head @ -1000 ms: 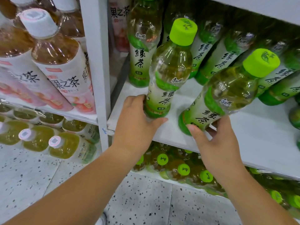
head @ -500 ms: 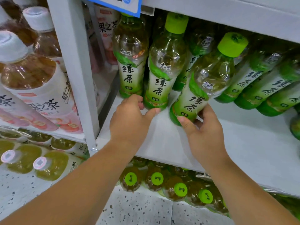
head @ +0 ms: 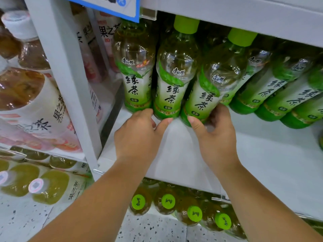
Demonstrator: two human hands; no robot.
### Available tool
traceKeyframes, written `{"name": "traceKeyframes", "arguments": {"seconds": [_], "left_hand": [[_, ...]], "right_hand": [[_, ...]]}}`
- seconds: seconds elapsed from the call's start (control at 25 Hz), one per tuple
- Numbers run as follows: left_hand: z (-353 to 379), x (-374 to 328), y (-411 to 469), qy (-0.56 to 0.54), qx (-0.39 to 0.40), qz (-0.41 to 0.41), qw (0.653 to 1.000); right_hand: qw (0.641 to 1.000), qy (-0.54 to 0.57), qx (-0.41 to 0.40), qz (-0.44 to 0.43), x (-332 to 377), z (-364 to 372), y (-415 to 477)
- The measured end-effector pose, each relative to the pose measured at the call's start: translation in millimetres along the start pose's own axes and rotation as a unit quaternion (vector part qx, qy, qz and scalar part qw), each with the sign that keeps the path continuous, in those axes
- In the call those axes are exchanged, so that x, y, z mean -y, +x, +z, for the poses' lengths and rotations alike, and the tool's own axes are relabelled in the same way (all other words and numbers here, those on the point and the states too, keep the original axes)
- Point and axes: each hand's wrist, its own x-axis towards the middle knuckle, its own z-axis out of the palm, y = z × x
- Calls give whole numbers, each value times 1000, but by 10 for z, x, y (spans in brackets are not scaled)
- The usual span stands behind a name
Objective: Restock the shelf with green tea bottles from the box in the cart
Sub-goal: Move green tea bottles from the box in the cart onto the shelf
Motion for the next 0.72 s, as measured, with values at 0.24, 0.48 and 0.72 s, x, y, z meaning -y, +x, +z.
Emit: {"name": "traceKeyframes", "arguments": {"seconds": [0.24, 0.48, 0.72], "left_hand": [[2, 1, -2, -3, -11, -2, 1000], [32, 31, -9, -9, -19, 1, 1000], [17, 28, -14, -24, -15, -3, 1000]], "right_hand": [[1000, -15, -8, 5, -42, 9, -14], [1000, -20, -21, 8, -21, 15, -11], [1000, -22, -8, 16, -12, 18, 0]]}}
